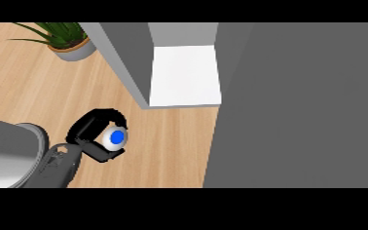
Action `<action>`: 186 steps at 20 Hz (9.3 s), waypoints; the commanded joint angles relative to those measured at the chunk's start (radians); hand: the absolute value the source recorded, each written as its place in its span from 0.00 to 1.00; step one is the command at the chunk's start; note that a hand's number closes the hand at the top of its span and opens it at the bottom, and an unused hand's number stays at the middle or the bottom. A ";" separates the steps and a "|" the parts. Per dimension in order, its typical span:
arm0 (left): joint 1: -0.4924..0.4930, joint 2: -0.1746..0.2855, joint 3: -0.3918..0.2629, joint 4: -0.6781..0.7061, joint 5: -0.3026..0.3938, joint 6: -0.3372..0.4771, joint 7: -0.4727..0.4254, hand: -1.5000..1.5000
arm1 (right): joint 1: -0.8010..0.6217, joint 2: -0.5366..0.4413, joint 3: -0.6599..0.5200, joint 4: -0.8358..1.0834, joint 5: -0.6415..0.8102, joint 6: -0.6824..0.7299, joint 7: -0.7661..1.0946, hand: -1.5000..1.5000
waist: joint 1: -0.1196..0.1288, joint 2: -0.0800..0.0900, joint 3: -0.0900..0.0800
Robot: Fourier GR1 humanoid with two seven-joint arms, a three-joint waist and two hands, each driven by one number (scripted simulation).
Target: Pick up the bottled water, place it into the cabinet and close the cabinet
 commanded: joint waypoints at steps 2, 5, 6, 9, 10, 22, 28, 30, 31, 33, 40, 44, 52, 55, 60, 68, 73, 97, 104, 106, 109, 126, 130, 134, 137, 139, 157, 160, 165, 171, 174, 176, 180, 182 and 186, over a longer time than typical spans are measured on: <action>0.039 0.015 -0.070 -0.049 -0.055 -0.064 -0.298 1.00 | 0.057 -0.030 0.012 -0.071 0.057 -0.005 -0.017 0.00 | 0.006 -0.004 0.002; 0.043 -0.112 0.012 -0.015 -0.045 0.328 -0.212 1.00 | 0.001 0.007 0.041 -0.020 0.096 -0.041 0.011 0.00 | 0.026 -0.004 0.003; 0.057 -0.139 0.043 -0.031 -0.027 0.419 -0.165 1.00 | 0.008 -0.019 -0.003 -0.054 0.050 -0.027 0.033 0.00 | 0.031 -0.006 0.004; 0.076 -0.206 0.113 -0.060 -0.009 0.654 -0.105 1.00 | 0.030 -0.044 -0.012 -0.090 0.034 -0.026 0.046 0.00 | 0.034 -0.011 0.006; 0.078 -0.251 0.116 -0.070 0.004 0.674 -0.133 1.00 | 0.038 -0.030 0.046 -0.076 0.077 -0.040 0.040 0.00 | 0.030 -0.011 0.005; 0.022 -0.259 -0.196 -0.316 0.360 0.796 0.139 1.00 | 0.136 -0.061 0.083 -0.087 0.106 -0.056 -0.056 0.00 | 0.022 -0.009 0.006; 0.003 -0.259 -0.321 -0.464 0.388 0.979 0.280 1.00 | 0.135 -0.049 0.137 -0.072 0.144 -0.098 -0.064 0.00 | 0.027 -0.008 0.006; -0.067 -0.259 -0.331 -0.388 0.434 0.998 0.240 1.00 | 0.057 -0.063 0.050 -0.127 0.077 -0.080 0.057 0.00 | 0.027 -0.003 0.005; -0.054 -0.259 -0.327 -0.439 0.413 1.010 0.288 1.00 | 0.191 -0.124 0.053 -0.147 0.035 -0.048 -0.069 0.00 | 0.024 -0.006 0.006; -0.110 -0.259 -0.304 -0.420 0.410 1.026 0.316 1.00 | 0.113 -0.057 0.125 -0.095 0.133 -0.100 -0.011 0.00 | 0.029 -0.004 0.005; -0.279 -0.259 -0.377 -0.273 0.479 1.152 0.342 1.00 | 0.099 -0.110 -0.007 -0.096 -0.016 -0.060 -0.060 0.00 | 0.023 0.000 0.006; -0.338 -0.259 -0.381 -0.223 0.520 1.215 0.385 1.00 | 0.156 -0.134 0.054 -0.163 0.041 -0.084 -0.032 0.00 | 0.016 -0.002 0.006; -0.501 -0.259 -0.347 0.039 0.654 1.285 0.305 1.00 | 0.172 -0.124 0.125 -0.151 0.071 -0.110 -0.041 0.00 | -0.005 0.002 0.004; -0.491 -0.259 -0.370 0.123 0.658 1.285 0.230 1.00 | 0.207 -0.184 0.034 -0.152 -0.037 -0.047 -0.126 0.00 | -0.013 0.005 0.006; -0.547 -0.259 -0.327 0.266 0.687 1.278 0.146 1.00 | 0.212 -0.171 0.050 -0.157 -0.020 -0.065 -0.118 0.00 | -0.019 0.009 0.005; -0.683 -0.259 -0.281 0.437 0.667 1.318 0.108 1.00 | 0.191 -0.161 0.015 -0.092 -0.055 -0.051 -0.155 0.00 | -0.019 0.013 0.005; -0.731 -0.259 -0.304 0.525 0.626 1.339 0.103 0.00 | 0.199 -0.166 -0.004 -0.085 -0.082 -0.033 -0.188 0.00 | -0.033 0.018 0.005; -0.808 -0.259 -0.234 0.537 0.650 1.126 0.048 0.00 | 0.215 -0.169 -0.041 -0.068 -0.108 0.004 -0.221 0.00 | -0.033 0.017 0.005; -0.789 -0.259 -0.219 0.468 0.679 0.893 0.034 0.00 | 0.267 -0.178 -0.013 -0.089 -0.078 0.010 -0.249 0.00 | -0.015 0.006 0.006; -0.735 -0.259 -0.259 0.390 0.712 0.911 0.048 0.00 | 0.274 -0.187 -0.053 -0.121 -0.102 0.008 -0.217 0.00 | -0.013 0.001 0.006; -0.715 -0.259 -0.249 0.336 0.748 0.880 0.080 0.00 | 0.291 -0.179 -0.012 -0.102 -0.051 0.009 -0.247 0.00 | 0.004 -0.003 0.006; -0.173 -0.172 -0.459 -0.394 0.680 1.013 0.283 1.00 | 0.193 -0.303 0.007 -0.146 0.017 0.075 -0.099 1.00 | 0.060 -0.018 0.005; -0.015 -0.088 -0.498 -0.616 0.662 1.029 0.327 1.00 | 0.129 -0.317 0.045 -0.109 -0.026 0.113 -0.020 1.00 | 0.066 -0.013 0.005; 0.155 0.026 -0.502 -0.855 0.668 1.032 0.366 1.00 | 0.115 -0.248 0.172 -0.094 -0.001 0.078 0.040 1.00 | 0.065 -0.013 0.005; 0.256 0.033 -0.516 -0.901 0.637 1.026 0.306 1.00 | 0.045 -0.154 0.283 -0.098 0.033 0.045 0.106 1.00 | 0.054 -0.010 0.004; 0.311 0.093 -0.489 -0.962 0.643 1.009 0.322 1.00 | -0.034 -0.125 0.294 -0.076 0.046 0.050 0.166 1.00 | 0.056 -0.009 0.004; 0.586 0.228 -0.306 -1.106 0.737 0.839 0.233 1.00 | -0.523 0.179 0.443 0.267 0.230 -0.100 0.332 1.00 | 0.079 -0.010 0.002; 0.547 0.252 -0.261 -1.092 0.778 0.807 0.268 1.00 | -0.571 0.178 0.384 0.380 0.197 -0.147 0.302 1.00 | 0.081 -0.001 0.003; 0.637 0.267 -0.270 -1.113 0.764 0.761 0.222 1.00 | -0.645 0.178 0.260 0.441 0.144 -0.221 0.319 1.00 | 0.104 0.003 0.002; 0.703 0.308 -0.213 -1.118 0.794 0.674 0.191 1.00 | -0.788 0.186 0.020 0.695 -0.136 -0.172 0.215 1.00 | 0.107 0.011 0.005; 0.703 0.326 -0.166 -1.141 0.828 0.663 0.216 1.00 | -0.822 0.188 -0.075 0.816 -0.249 -0.105 0.159 1.00 | 0.088 0.009 0.006; 0.705 0.318 -0.152 -1.077 0.824 0.632 0.184 1.00 | -0.860 0.188 -0.151 0.924 -0.301 -0.031 0.099 1.00 | 0.083 0.011 0.006; 0.700 0.333 -0.113 -1.109 0.843 0.637 0.229 1.00 | -0.944 0.181 -0.251 1.134 -0.341 0.077 0.000 1.00 | 0.074 0.007 0.006; 0.754 0.292 -0.165 -1.105 0.780 0.628 0.172 1.00 | -0.927 0.158 -0.256 1.217 -0.334 0.130 -0.066 1.00 | 0.078 0.007 0.006; 0.750 0.350 -0.098 -1.121 0.835 0.584 0.202 1.00 | -0.919 0.134 -0.283 1.286 -0.326 0.165 -0.141 1.00 | 0.088 0.010 0.006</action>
